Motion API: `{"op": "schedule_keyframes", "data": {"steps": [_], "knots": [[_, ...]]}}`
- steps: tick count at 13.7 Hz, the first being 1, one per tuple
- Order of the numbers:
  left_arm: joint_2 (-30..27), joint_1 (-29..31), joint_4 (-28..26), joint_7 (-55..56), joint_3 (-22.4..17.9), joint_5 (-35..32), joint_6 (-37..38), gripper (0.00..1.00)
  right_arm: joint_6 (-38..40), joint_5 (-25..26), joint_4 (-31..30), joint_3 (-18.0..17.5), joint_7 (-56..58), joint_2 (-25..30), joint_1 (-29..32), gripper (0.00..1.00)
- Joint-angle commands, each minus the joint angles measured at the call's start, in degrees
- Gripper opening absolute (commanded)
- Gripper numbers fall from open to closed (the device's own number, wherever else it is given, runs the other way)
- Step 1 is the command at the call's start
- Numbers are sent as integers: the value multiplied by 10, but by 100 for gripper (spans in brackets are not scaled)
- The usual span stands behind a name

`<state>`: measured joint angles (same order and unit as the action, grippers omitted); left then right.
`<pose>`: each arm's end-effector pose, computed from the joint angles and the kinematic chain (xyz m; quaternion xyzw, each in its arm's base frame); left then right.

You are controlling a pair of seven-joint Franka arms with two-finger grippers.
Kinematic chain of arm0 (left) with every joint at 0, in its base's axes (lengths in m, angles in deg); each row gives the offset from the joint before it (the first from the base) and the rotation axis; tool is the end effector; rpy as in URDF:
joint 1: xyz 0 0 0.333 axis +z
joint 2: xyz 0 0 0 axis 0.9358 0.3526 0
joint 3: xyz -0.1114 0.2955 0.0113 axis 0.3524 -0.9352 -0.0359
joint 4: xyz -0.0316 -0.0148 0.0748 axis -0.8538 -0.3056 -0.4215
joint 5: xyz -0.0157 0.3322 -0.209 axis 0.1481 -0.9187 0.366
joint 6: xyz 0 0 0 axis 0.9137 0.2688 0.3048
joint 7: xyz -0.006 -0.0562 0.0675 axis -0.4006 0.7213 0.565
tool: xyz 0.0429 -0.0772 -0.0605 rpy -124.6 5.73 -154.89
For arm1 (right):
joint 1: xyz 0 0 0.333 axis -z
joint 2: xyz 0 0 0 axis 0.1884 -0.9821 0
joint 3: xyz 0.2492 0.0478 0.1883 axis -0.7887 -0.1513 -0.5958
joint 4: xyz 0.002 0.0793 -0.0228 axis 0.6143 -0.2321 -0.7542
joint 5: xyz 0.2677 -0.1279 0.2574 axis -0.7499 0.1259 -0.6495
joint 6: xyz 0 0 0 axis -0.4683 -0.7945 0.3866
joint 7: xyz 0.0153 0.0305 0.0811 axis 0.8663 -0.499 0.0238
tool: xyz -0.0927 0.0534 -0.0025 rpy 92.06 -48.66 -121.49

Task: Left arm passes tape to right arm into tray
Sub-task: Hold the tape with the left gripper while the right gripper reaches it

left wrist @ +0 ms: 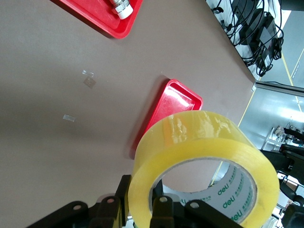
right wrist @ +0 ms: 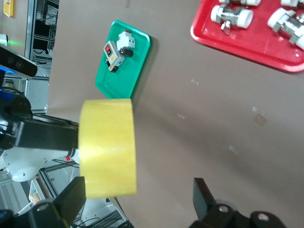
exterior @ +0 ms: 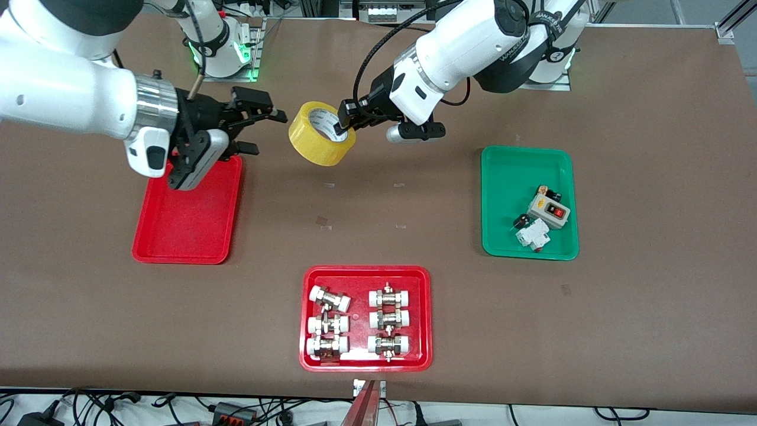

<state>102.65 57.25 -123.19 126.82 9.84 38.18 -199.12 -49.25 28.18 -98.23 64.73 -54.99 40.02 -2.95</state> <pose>0.4837 -0.4609 0.5270 0.9031 0.2113 -0.0508 0.3705 0.5755 0.2587 0.5813 -0.9177 -0.2054 0.0509 0.3362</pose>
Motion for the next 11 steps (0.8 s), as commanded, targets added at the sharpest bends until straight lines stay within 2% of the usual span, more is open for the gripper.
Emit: {"op": "schedule_keyframes", "data": {"steps": [1, 4, 11], "knots": [[3, 0, 14, 0, 2, 14, 1, 5, -11, -15, 18, 2, -4, -17, -10, 100], [4, 0, 14, 0, 2, 14, 1, 5, -12, -60, 18, 2, -6, -21, -13, 100], [4, 0, 12, 0, 2, 14, 1, 6, -22, -60, 18, 2, -13, -41, -28, 100]]}}
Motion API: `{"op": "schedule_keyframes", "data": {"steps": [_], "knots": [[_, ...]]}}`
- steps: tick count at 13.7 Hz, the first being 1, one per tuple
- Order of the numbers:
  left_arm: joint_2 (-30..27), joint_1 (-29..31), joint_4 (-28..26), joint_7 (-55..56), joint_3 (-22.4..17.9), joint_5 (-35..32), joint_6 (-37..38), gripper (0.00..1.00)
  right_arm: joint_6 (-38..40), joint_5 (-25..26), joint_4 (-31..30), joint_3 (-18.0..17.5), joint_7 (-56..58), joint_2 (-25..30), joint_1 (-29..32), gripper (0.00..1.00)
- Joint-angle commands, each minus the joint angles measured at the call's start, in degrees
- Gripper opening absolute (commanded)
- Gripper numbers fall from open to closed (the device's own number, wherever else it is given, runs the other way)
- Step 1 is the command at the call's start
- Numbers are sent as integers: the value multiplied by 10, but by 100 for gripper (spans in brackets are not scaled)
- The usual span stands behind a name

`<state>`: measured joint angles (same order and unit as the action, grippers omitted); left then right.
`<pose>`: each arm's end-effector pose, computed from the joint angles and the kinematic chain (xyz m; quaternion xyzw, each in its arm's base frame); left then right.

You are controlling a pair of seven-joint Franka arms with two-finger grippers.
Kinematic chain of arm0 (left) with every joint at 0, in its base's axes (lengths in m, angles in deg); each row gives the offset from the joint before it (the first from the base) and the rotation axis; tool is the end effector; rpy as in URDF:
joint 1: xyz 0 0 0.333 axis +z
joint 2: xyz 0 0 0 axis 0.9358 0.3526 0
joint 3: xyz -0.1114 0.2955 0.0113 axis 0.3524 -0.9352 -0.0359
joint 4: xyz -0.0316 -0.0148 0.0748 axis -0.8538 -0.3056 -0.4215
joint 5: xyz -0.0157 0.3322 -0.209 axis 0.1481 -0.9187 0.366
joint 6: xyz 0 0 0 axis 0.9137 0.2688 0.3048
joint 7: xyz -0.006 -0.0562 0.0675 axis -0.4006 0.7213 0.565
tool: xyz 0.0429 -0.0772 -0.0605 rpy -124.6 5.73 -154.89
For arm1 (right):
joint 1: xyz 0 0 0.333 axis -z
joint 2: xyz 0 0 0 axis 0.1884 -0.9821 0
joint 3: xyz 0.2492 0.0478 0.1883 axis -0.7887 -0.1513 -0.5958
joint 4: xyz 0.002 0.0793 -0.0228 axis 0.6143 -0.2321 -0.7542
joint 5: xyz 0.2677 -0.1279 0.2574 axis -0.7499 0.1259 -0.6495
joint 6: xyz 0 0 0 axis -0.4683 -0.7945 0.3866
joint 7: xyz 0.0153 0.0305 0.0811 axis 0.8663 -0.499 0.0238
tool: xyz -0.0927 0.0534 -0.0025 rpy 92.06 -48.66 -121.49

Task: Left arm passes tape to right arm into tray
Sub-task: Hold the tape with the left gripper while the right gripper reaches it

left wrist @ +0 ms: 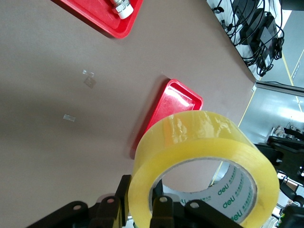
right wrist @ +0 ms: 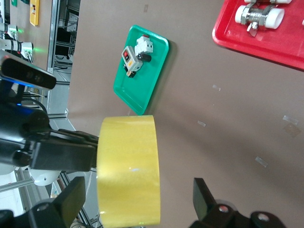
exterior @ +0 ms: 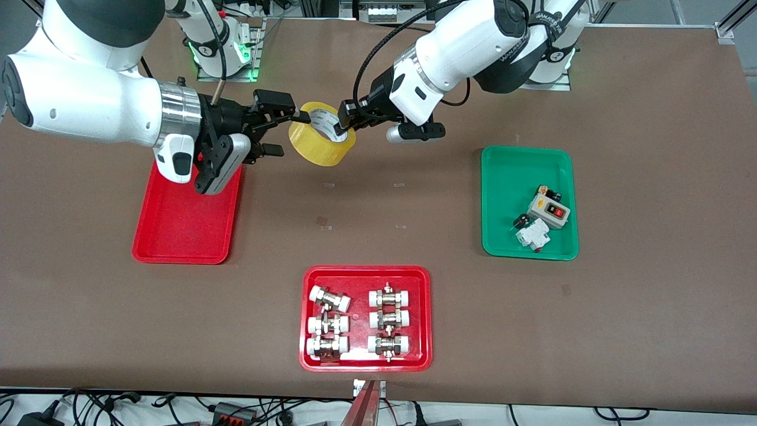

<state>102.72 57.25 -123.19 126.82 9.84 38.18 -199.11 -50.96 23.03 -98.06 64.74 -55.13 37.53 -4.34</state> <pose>0.4839 -0.4609 0.5263 0.9031 0.2115 -0.0513 0.3702 0.5812 0.2811 0.5633 -0.9030 -0.1953 0.0640 0.3773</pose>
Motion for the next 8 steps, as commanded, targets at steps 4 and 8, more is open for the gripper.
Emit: {"op": "schedule_keyframes", "data": {"steps": [4, 8], "knots": [[3, 0, 13, 0, 2, 14, 1, 6, -19, -10, 16, 1, -11, -23, -19, 100], [3, 0, 12, -1, 2, 14, 1, 6, -18, -11, 16, 2, -23, -23, -21, 49]]}}
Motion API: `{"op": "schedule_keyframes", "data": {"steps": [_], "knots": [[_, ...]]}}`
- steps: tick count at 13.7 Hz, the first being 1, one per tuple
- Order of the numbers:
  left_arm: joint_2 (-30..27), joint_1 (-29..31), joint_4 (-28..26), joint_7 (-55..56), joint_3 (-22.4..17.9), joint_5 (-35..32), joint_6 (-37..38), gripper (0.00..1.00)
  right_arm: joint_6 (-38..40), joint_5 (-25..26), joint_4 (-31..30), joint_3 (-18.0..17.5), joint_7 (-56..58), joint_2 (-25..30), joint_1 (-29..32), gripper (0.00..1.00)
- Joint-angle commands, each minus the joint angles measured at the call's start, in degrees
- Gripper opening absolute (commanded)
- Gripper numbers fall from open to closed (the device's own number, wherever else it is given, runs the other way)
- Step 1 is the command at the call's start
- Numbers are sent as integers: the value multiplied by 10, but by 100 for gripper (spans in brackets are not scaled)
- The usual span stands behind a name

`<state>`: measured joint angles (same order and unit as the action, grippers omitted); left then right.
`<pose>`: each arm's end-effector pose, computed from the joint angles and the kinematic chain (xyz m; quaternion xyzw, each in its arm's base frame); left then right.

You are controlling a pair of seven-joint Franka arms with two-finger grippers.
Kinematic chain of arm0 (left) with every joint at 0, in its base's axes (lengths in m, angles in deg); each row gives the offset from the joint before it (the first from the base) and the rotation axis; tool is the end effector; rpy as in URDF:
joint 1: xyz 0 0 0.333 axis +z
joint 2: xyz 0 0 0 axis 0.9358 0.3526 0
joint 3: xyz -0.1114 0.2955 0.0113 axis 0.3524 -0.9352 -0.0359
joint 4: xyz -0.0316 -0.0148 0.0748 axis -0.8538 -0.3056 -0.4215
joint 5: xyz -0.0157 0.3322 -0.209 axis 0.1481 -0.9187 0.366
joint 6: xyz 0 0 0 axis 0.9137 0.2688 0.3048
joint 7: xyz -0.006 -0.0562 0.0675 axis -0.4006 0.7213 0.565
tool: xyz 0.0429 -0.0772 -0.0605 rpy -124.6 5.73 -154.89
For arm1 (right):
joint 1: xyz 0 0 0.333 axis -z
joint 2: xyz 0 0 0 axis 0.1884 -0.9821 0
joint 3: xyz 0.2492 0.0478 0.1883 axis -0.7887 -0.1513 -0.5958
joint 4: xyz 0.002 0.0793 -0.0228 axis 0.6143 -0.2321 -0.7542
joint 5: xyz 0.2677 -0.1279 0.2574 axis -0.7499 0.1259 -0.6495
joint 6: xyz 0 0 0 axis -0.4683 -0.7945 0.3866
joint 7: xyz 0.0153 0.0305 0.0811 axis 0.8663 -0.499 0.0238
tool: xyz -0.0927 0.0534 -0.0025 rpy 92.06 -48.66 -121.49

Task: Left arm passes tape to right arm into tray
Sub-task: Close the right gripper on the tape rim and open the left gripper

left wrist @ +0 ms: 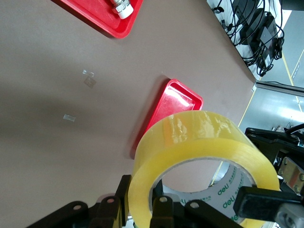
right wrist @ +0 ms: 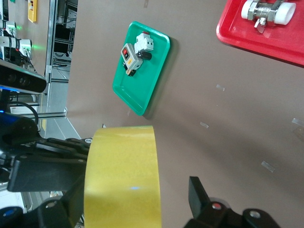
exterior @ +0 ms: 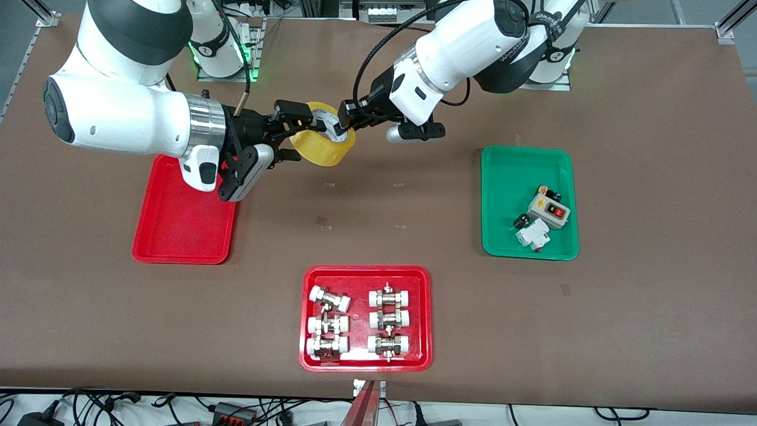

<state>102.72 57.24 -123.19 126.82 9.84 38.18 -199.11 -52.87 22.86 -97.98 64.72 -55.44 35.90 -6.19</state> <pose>0.4838 -0.4610 0.5263 0.9031 0.2114 -0.0514 0.3702 0.5820 0.3012 0.5478 -0.9024 -0.1961 0.0684 0.3775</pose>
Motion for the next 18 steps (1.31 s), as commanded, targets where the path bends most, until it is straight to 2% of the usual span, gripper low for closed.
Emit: {"op": "schedule_keyframes", "data": {"steps": [1, 5, 8, 9, 10, 11, 12, 13, 18], "knots": [[3, 0, 12, -1, 2, 14, 1, 6, 1, -9, 15, 2, -29, -6, -3, 43], [3, 0, 13, -1, 3, 14, 1, 6, 1, -10, 15, 2, -32, -6, -2, 26], [3, 0, 12, -1, 2, 14, 1, 6, 1, -9, 15, 2, -28, -6, -1, 24], [3, 0, 12, -7, 2, 14, 2, 10, 1, -9, 15, 2, -28, -6, 0, 24], [3, 0, 13, -11, 2, 14, 3, 34, 1, -9, 15, 2, -27, -6, 0, 24], [3, -2, 13, -11, 2, 13, 2, 74, 1, -9, 15, 2, -26, -6, 0, 24], [3, -1, 13, -4, 2, 14, 2, 90, 1, -9, 15, 2, -26, -6, 0, 24], [3, -2, 13, -1, 2, 14, 2, 100, 1, -9, 15, 2, -25, -6, 0, 24], [-11, 9, -1, -3, -2, 7, 19, 100, 6, -6, 15, 6, -24, -7, 6, 24]]}}
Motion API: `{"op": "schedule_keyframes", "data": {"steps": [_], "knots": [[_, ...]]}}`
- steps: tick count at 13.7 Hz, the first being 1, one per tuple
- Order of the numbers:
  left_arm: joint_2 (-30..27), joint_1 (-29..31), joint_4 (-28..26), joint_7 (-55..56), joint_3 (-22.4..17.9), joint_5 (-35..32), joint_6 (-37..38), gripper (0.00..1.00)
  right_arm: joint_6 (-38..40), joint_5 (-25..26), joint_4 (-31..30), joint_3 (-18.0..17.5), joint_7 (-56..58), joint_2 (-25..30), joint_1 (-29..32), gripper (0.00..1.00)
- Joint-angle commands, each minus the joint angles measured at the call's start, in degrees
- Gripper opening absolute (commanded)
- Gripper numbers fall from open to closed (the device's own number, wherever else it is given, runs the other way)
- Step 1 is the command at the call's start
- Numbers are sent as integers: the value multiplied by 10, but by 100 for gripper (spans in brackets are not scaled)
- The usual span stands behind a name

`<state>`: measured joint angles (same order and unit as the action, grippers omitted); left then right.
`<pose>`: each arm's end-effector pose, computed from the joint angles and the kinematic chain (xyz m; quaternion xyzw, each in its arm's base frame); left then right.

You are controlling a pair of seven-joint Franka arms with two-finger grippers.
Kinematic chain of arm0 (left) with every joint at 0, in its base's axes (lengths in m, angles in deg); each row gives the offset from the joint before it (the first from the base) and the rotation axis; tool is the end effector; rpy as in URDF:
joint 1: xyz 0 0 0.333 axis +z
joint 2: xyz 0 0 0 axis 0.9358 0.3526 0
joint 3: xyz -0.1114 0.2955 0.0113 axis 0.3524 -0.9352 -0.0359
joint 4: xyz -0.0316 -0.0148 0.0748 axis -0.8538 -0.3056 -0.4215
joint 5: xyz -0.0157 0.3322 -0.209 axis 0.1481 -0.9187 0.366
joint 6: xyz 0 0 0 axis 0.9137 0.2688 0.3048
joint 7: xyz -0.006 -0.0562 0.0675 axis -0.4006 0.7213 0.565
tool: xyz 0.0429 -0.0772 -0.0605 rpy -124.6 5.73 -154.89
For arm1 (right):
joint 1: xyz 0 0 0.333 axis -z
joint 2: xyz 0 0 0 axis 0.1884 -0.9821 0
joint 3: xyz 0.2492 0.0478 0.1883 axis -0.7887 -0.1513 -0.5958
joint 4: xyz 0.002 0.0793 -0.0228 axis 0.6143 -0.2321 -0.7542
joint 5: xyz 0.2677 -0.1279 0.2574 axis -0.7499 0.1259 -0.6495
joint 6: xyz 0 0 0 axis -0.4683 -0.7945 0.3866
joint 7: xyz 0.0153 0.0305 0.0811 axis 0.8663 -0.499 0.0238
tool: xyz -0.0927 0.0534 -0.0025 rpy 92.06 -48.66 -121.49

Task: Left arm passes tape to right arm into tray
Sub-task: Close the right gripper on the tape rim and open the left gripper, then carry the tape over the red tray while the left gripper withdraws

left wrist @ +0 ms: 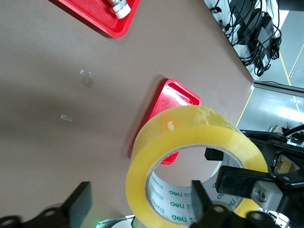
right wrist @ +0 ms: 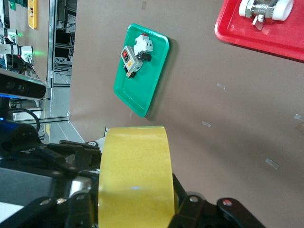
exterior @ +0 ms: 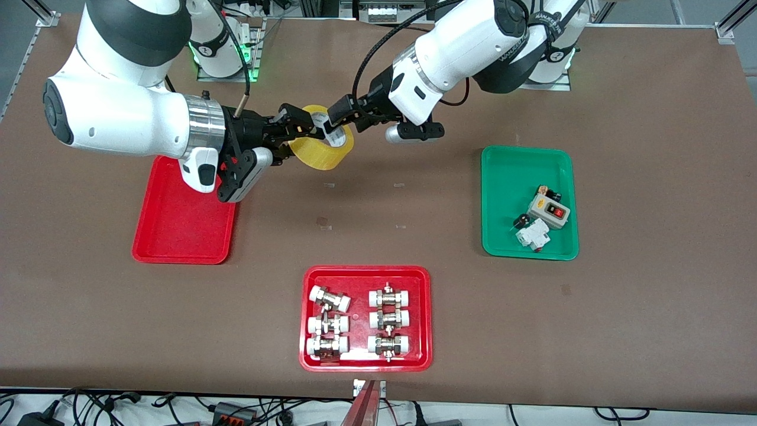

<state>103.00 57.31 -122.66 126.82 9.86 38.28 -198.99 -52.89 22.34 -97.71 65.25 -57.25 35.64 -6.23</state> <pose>0.4861 -0.4610 0.5280 0.9019 0.2122 -0.0522 0.3727 0.5854 0.2980 0.5474 -0.9050 -0.1771 0.0730 0.3797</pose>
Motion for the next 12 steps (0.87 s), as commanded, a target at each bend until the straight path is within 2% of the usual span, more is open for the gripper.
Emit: {"op": "schedule_keyframes", "data": {"steps": [1, 4, 7, 10, 12], "knots": [[-18, 17, -11, -5, -6, -6, 45, 100, 6, 2, 13, 2, -7, -4, 8, 24], [-35, 71, -19, -8, -5, -66, 146, 100, 7, 5, 8, 3, -8, -4, 27, 24], [-43, 121, -20, -6, -5, -165, 221, 100, 12, 11, -8, 3, -2, -16, 68, 24], [-56, 168, -20, -2, -5, -253, 257, 100, 41, 11, -16, 3, 42, -51, 142, 24], [-56, 185, -19, -2, -5, -279, 269, 100, 64, 15, -18, 3, 69, -87, 200, 24]]}}
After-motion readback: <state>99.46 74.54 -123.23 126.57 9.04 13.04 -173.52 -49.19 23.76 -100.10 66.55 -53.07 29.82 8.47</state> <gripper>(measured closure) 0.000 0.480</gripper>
